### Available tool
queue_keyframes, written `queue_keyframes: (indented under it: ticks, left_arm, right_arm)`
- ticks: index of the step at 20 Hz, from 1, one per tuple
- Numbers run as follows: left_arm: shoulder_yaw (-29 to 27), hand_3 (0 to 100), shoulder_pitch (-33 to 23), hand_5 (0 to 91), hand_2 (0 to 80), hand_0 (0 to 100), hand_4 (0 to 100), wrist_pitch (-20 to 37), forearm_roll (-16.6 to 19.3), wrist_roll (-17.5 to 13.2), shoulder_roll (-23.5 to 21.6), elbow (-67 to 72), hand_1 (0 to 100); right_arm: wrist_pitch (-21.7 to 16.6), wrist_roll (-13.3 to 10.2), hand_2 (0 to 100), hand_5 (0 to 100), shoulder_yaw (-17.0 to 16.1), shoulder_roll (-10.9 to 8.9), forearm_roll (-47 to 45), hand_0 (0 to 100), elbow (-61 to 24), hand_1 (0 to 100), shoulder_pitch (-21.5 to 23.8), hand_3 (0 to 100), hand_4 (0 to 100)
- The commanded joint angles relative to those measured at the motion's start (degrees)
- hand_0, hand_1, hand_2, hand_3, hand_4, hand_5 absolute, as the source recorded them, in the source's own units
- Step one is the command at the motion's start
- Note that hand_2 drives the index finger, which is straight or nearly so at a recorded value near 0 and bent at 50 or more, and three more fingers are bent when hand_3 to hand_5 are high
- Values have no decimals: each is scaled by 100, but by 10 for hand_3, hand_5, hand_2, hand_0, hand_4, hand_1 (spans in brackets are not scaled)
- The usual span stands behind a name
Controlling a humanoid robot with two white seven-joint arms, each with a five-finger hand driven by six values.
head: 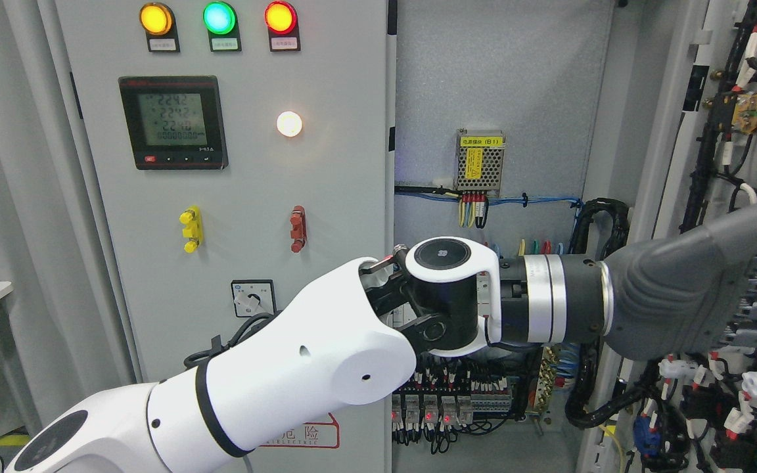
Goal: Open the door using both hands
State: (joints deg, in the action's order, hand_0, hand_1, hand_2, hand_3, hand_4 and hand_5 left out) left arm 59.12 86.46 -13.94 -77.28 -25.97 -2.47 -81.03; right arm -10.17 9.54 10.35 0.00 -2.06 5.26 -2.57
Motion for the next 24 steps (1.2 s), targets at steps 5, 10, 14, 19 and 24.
queue_keyframes:
  ticks: [5,10,14,19,24]
  left_arm:
    - [-875,27,-1042,0,28,296,37,-21,299,4,-1676,-1704,0]
    - [-1366,27,-2454,0,28,296,37,-117,2002,-5,-1976,-2179,0]
    - [-1745,27,-4194,0,28,296,37,-197,3313,-13,-2037,-2294,0]
    - [-2483,27,-6998,0,28,296,38,-83,4360,-13,-2143,-2251,0]
    - [-3327,27,-9337,0,28,296,38,1653,5713,4,-2056,-1138,0]
  right_arm:
    - [-2,-5,0,0,11,-9,13,218,-95,0,55,0,0]
    - [15,-84,0,0,11,-9,4,219,-244,0,151,0,0]
    - [24,-163,0,0,2,-9,-13,219,-253,0,151,0,0]
    - [7,-286,0,0,-33,-9,-31,219,-358,0,151,0,0]
    - [-20,-216,0,0,-24,-9,-31,218,-613,0,151,0,0]
